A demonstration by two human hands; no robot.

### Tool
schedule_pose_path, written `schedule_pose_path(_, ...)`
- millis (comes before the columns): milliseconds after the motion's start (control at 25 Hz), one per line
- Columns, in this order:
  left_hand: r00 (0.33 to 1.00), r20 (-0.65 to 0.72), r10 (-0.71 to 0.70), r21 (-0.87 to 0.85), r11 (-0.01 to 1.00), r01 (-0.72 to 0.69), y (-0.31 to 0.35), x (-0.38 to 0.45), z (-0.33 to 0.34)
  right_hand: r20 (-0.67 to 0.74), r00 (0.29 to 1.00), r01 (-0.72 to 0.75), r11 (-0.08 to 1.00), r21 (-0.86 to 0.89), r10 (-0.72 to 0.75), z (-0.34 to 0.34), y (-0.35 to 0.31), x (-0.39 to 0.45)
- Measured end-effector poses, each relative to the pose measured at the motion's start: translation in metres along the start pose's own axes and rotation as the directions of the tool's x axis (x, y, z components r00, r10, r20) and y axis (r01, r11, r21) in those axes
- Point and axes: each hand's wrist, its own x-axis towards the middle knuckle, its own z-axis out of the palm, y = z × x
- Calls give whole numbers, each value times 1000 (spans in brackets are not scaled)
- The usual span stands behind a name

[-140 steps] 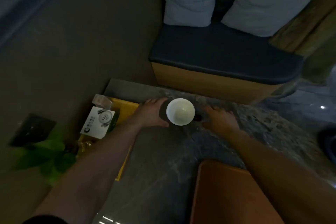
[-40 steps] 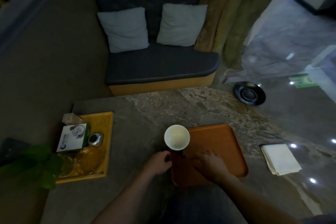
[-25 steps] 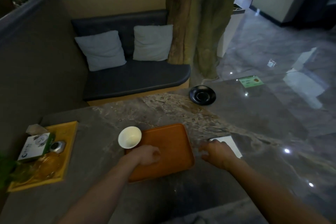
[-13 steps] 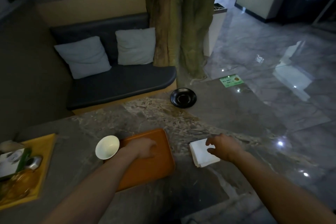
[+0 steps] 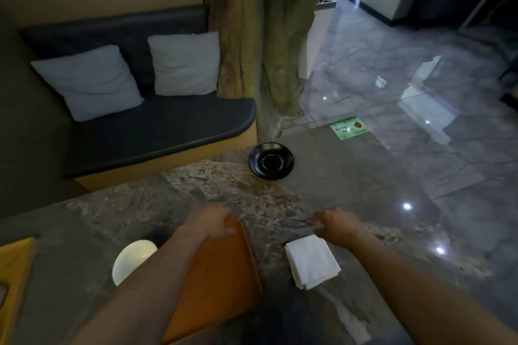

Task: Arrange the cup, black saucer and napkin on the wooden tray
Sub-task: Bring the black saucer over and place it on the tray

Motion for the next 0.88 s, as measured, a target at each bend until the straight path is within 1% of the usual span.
schedule_pose_path(160,996,-20,-84,-95,992,82,-20,30,0,-9,999,-35,999,37,35,-4,1,36)
schedule_pose_path(320,993,-66,-101,-175,981,88,-35,58,1,-30,998,-53,998,40,54,-8,-8,71)
schedule_pose_path(480,991,-49,-125,-224,968,111,-46,87,3,-86,996,-13,997,79,20,-19,-14,108)
schedule_pose_path(600,990,-53,-131,-267,957,113,-51,110,4,-144,990,-8,999,40,13,-30,-10,134)
schedule_pose_path(720,987,-57,-153,-306,943,129,-49,135,4,-135,991,10,999,37,-5,-39,1,164)
schedule_pose_path(800,988,-45,-149,-325,937,126,-46,152,4,-126,992,28,998,60,-20,-42,10,182)
schedule_pose_path(880,988,-63,-140,-352,930,110,-44,164,2,-118,992,58,994,95,-47,-43,15,196)
